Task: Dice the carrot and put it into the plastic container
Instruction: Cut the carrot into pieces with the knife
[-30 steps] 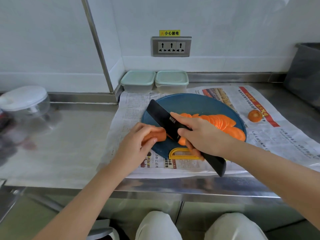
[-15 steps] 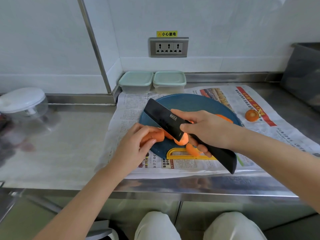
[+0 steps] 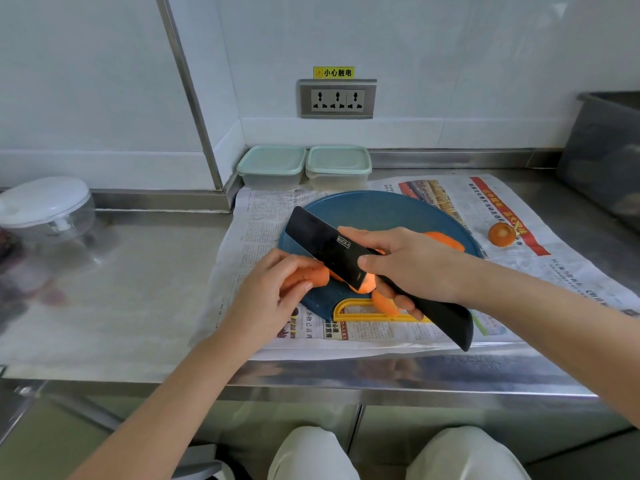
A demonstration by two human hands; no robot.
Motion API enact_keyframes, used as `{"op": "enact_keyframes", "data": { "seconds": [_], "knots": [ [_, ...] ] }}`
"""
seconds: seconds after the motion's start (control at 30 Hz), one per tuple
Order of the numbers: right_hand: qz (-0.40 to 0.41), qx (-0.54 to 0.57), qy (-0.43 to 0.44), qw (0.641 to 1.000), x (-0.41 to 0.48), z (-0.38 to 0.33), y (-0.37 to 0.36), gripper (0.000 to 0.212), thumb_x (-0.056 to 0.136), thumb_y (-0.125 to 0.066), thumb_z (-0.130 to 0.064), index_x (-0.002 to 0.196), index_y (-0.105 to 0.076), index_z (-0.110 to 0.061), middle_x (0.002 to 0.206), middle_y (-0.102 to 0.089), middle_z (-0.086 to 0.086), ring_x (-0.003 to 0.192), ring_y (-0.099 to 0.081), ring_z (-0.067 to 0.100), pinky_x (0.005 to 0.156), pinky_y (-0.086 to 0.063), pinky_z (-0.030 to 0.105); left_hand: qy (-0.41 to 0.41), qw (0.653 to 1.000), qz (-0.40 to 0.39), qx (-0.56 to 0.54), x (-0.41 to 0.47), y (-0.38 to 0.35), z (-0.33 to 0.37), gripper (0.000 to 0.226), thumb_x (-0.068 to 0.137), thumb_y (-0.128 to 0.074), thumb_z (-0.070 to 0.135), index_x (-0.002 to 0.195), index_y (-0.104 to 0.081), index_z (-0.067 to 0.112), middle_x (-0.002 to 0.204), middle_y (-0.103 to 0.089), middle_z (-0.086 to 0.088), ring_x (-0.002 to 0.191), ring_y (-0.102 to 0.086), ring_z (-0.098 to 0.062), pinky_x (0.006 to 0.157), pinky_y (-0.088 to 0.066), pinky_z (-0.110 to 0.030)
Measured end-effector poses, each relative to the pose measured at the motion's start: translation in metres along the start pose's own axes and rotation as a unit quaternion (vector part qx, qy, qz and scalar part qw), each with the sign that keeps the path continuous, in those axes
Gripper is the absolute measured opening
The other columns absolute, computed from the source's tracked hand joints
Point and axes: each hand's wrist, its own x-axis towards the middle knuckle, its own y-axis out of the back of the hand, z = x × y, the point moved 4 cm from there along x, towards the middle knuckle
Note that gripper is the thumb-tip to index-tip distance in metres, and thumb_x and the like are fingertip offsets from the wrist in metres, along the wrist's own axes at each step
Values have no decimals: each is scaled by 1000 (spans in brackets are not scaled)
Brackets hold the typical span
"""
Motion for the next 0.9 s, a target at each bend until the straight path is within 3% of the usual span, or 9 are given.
{"op": "enact_keyframes", "data": {
  "seconds": [0.17,0.33,0.57,0.73,0.9],
  "knots": [
    [4,-72,10,997,0,-4,-1,56,101,-36,-15,147,-23,-45,59,-56,12,45,-51,23,39,-43,21,-13,1000,5,5,0,0,0,29,90,-62,17,118,-62,24,106,-48,11,100,-51,-10,82,-36,-11],
    [-1,-101,4,995,1,-8,-1,56,101,-37,-17,148,-23,-45,57,-57,5,39,-51,18,40,-47,28,-13,1000,6,12,-1,0,0,28,90,-62,17,118,-63,22,105,-47,10,97,-49,-9,78,-33,-8],
    [1,-110,10,994,-1,-8,-1,56,101,-37,-16,147,-25,-44,48,-56,-2,37,-51,17,41,-49,29,-17,1000,12,11,0,1,0,28,89,-64,16,116,-64,20,103,-48,10,95,-50,-9,77,-33,-7],
    [-6,-81,6,997,1,-7,0,57,101,-35,-14,149,-22,-41,60,-55,13,42,-49,20,39,-44,23,-14,1000,27,-4,0,3,1,28,85,-68,13,113,-66,20,104,-53,9,96,-53,-9,79,-35,-9],
    [-16,-75,0,997,3,-10,-1,58,101,-35,-12,149,-22,-41,54,-50,6,39,-47,17,39,-44,23,-13,999,38,-12,-1,3,1,29,83,-70,12,111,-68,19,103,-56,9,95,-57,-12,79,-36,-11]
  ]
}}
